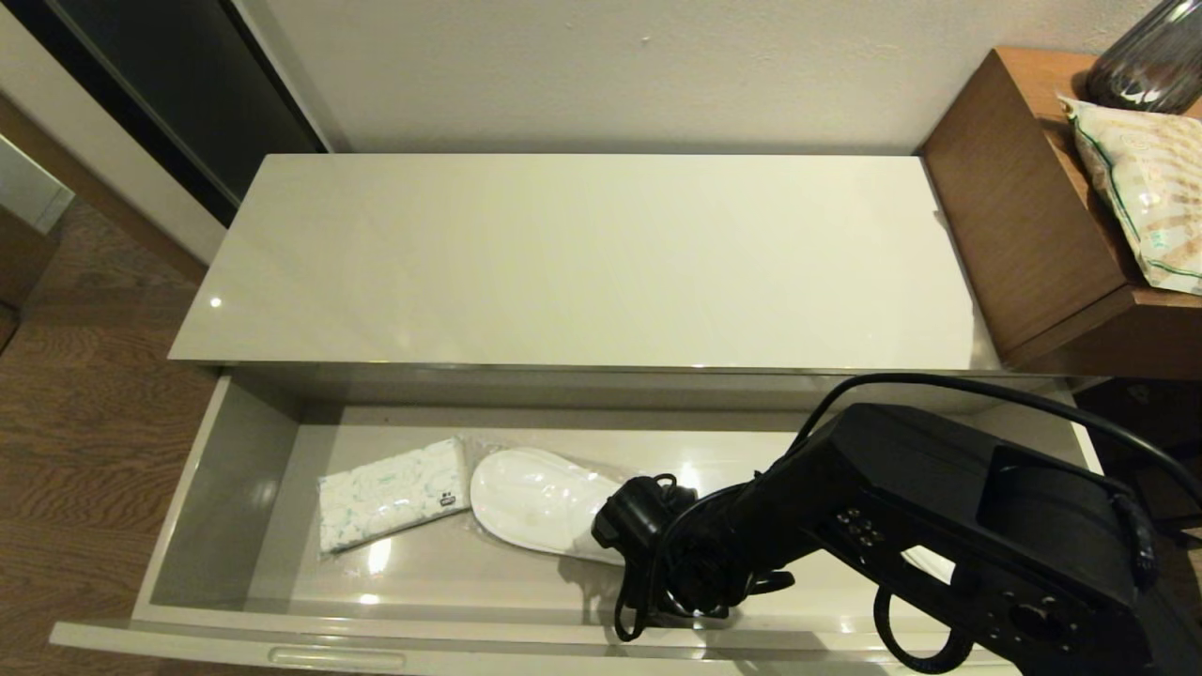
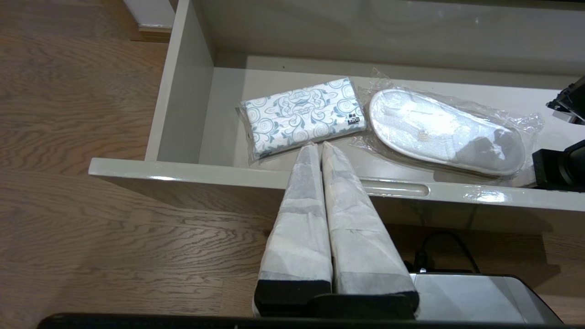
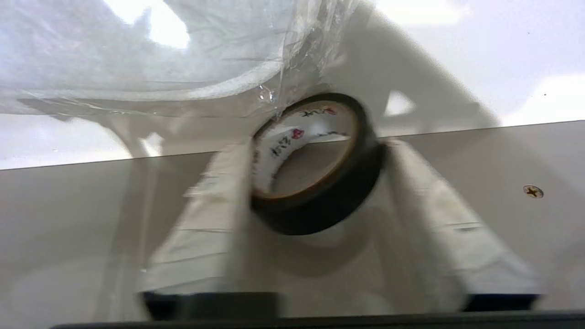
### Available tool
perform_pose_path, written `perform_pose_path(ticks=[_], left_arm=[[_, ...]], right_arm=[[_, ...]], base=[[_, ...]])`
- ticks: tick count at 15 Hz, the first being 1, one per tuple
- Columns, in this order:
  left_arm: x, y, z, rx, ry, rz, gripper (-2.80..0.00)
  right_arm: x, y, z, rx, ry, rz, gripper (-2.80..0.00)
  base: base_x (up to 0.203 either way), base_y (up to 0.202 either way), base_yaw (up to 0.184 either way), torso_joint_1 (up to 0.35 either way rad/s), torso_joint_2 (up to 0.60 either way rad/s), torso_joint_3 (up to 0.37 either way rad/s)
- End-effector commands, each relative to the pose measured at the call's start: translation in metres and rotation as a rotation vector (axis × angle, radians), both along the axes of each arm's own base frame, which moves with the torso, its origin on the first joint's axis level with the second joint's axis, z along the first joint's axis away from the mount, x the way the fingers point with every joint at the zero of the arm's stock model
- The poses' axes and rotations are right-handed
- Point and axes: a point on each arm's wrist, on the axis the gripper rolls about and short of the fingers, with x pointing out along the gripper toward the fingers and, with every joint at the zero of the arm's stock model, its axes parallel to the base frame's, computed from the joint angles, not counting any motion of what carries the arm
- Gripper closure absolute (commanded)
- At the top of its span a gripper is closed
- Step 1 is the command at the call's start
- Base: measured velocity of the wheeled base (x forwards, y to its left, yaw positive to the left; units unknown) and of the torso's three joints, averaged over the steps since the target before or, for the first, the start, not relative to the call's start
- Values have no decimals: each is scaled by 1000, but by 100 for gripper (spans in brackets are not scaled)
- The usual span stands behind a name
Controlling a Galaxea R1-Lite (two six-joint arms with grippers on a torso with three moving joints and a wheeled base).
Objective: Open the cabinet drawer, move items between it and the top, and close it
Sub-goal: Take out the adhesive tape from the drawer
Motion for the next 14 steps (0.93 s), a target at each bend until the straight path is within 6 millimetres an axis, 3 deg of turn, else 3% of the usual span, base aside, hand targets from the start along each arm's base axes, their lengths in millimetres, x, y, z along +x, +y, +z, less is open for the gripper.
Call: perform_pose_path(ticks=[1,14], left_arm=[[0,0,0,0,2,1,0],[0,0,0,0,2,1,0]], right_arm=[[0,0,0,-1,0,-4,0],[-2,0,3,-3,-4,-4,0]], base=[[0,0,0,0,0,0],[0,0,0,0,0,0]])
